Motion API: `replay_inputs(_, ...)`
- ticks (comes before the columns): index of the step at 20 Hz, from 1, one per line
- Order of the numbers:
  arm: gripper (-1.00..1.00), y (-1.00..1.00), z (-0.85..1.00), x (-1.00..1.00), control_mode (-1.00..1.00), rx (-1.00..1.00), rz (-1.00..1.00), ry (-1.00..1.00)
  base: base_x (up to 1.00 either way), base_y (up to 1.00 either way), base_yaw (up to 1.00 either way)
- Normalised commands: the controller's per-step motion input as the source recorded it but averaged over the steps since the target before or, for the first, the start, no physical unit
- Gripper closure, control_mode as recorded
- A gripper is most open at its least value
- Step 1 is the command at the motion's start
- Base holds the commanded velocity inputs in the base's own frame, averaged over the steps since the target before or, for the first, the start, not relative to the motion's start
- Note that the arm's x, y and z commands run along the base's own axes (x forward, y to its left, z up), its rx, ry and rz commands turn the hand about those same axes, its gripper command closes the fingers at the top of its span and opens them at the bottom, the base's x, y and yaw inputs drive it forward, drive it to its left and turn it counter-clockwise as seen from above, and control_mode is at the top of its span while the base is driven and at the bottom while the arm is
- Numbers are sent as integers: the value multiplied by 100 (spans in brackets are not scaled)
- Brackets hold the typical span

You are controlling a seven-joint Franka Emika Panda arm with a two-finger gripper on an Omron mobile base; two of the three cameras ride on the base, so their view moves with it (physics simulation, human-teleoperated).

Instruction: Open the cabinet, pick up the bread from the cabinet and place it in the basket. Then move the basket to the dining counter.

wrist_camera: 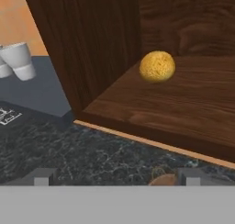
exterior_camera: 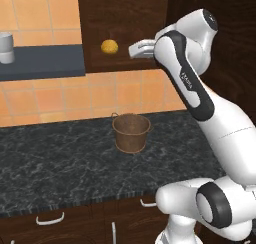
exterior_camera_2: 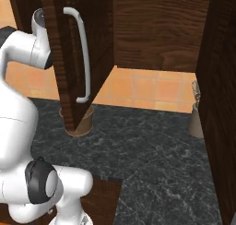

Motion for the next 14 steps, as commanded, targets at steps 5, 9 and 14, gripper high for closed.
replay_inputs(5,-100,35,-27,47,-100,-7,-3,-3,0,0,0)
replay_inputs(9,-100,-3,-6,61,-100,-7,-1,6,0,0,0)
replay_inputs(14,-100,-2,8,54,-100,-1,1,4,0,0,0)
